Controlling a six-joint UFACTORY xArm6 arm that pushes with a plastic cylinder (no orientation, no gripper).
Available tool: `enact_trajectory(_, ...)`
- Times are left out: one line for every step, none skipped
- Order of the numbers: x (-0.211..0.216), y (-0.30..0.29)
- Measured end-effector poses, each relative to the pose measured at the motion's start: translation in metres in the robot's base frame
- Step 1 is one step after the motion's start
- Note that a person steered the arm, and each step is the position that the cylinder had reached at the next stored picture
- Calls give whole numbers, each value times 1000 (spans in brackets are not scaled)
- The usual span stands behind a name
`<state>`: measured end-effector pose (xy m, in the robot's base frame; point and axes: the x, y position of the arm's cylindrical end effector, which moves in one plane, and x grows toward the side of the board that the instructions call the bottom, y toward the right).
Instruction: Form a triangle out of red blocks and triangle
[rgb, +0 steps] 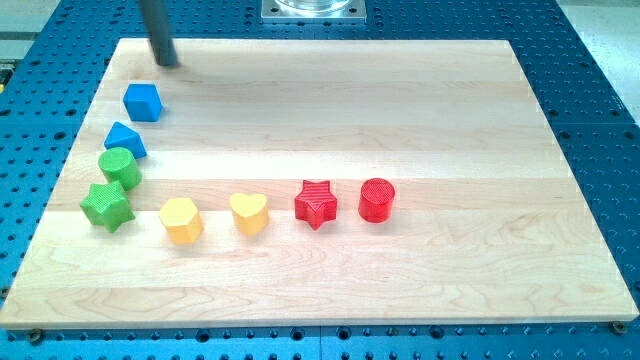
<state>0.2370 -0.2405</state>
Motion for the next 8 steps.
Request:
enact_trajectory(42, -44)
enact_trajectory(80, -39)
enact_trajectory(124, -34)
enact_trajectory(147, -28)
enact_trajectory(167, -4)
enact_trajectory(181, 1)
enact_trajectory(176, 46)
enact_trajectory(176, 88)
